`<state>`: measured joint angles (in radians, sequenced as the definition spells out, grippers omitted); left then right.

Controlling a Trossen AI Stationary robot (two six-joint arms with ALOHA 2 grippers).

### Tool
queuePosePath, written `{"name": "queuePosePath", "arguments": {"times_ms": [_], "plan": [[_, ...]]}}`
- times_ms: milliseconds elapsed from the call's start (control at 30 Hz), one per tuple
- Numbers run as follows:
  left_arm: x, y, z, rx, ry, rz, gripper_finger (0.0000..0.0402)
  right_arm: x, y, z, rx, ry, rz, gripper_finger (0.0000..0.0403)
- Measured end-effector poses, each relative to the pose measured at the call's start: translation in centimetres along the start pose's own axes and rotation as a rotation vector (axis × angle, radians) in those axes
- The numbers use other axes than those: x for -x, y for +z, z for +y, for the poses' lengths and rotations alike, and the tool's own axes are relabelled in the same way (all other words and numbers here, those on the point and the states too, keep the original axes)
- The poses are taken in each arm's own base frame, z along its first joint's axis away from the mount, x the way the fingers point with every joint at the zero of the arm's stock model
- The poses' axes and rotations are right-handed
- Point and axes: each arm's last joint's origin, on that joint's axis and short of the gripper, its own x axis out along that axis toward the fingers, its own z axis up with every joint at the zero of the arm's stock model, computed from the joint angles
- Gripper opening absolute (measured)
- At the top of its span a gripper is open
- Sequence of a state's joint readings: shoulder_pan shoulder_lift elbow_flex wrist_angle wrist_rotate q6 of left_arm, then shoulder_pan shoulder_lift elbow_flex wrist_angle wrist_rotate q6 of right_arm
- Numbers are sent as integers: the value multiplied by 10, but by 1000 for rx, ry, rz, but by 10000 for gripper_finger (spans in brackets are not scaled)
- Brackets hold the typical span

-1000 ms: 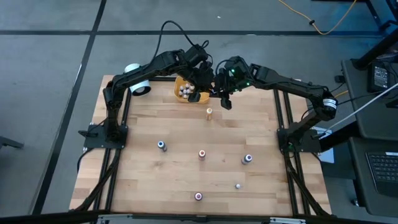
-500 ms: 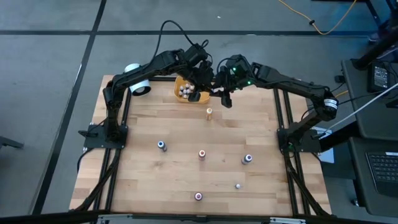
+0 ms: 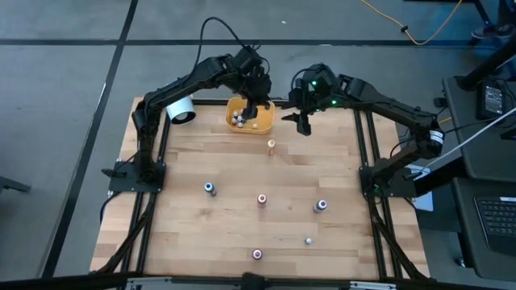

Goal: Pick & Place food coloring
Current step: Put the red food coloring bottle into the yellow bin

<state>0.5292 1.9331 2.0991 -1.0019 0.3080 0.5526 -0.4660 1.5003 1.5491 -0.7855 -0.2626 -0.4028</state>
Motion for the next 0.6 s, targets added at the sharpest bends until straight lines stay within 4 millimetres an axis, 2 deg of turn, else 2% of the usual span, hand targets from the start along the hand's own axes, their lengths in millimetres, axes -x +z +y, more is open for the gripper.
{"name": "queuePosePath", "arguments": {"times_ms": [167,300,600], "plan": [[5,-8,12,37,25,11,46,14,-17,-6,-26,-61,-18,169],[0,-20,19,69,23,44,46,26,-37,-4,-48,-111,-76,167],[-37,-64,23,176,-16,149,44,48,-61,7,-105,-206,-259,167]]}}
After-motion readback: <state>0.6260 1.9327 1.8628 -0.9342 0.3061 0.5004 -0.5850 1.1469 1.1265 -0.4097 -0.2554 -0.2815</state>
